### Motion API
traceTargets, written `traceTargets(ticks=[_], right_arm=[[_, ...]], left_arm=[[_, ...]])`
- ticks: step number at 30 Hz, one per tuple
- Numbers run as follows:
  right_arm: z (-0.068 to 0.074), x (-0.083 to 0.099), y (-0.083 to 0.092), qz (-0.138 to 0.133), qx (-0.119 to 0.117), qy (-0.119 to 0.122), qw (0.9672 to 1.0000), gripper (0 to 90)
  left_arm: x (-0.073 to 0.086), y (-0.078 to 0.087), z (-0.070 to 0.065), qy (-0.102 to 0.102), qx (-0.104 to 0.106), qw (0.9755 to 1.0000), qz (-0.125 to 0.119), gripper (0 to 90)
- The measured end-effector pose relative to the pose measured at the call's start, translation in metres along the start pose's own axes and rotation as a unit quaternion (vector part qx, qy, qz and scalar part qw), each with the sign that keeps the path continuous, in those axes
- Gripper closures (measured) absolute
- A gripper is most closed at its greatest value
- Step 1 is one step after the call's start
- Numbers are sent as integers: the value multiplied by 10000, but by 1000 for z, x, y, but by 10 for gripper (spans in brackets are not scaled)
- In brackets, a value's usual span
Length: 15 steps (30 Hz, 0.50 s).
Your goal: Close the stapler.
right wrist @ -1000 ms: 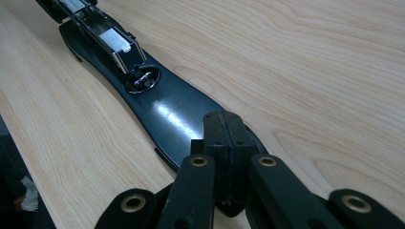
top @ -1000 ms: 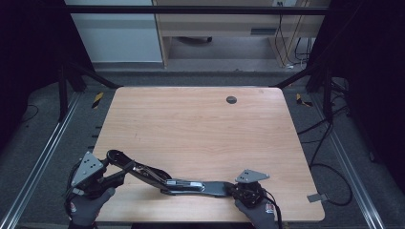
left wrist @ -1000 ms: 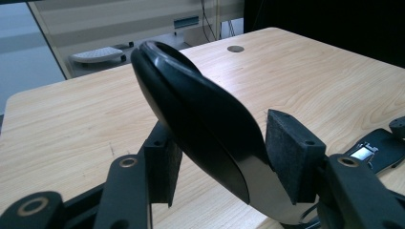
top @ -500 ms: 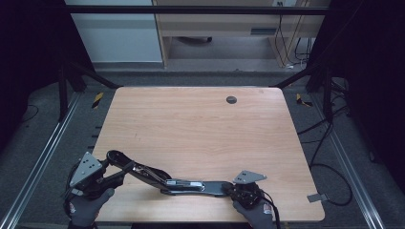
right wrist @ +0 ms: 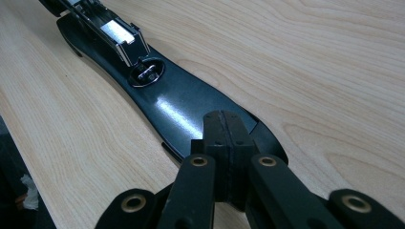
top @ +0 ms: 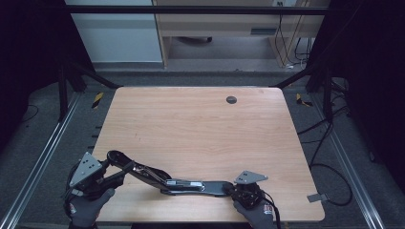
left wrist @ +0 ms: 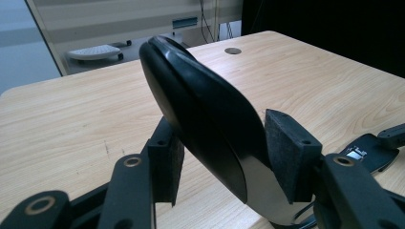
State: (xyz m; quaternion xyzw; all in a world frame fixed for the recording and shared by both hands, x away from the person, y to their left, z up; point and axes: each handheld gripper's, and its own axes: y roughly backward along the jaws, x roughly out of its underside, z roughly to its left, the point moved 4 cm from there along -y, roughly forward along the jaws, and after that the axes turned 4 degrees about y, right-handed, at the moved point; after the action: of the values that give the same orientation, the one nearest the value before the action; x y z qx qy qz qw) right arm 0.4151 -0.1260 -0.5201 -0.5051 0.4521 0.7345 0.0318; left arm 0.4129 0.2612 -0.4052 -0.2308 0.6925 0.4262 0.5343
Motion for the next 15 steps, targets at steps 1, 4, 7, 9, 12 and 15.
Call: traceTargets(ticks=[1, 4, 7, 9, 12, 15], right_arm=[[0, 0, 0, 8, 20, -15, 10000, 900], [-1, 0, 0, -18, 25, -30, 10000, 900], [-1, 0, 0, -21, 26, -44, 10000, 900], [-1, 0, -1, -48, -9, -61, 10000, 900], [-1, 0, -1, -46, -34, -68, 10000, 900], [-1, 0, -1, -51, -52, -75, 9999, 900]], left_arm=[[0, 0, 0, 5, 1, 10000, -9, 496], [0, 0, -1, -1, 8, 10000, -13, 497], [0, 0, -1, 6, 17, 10000, -17, 499], [-1, 1, -1, 5, 30, 10000, -10, 501], [-1, 1, -1, 11, 35, 10000, -15, 502], [-1, 1, -2, 22, 30, 10000, -27, 506]])
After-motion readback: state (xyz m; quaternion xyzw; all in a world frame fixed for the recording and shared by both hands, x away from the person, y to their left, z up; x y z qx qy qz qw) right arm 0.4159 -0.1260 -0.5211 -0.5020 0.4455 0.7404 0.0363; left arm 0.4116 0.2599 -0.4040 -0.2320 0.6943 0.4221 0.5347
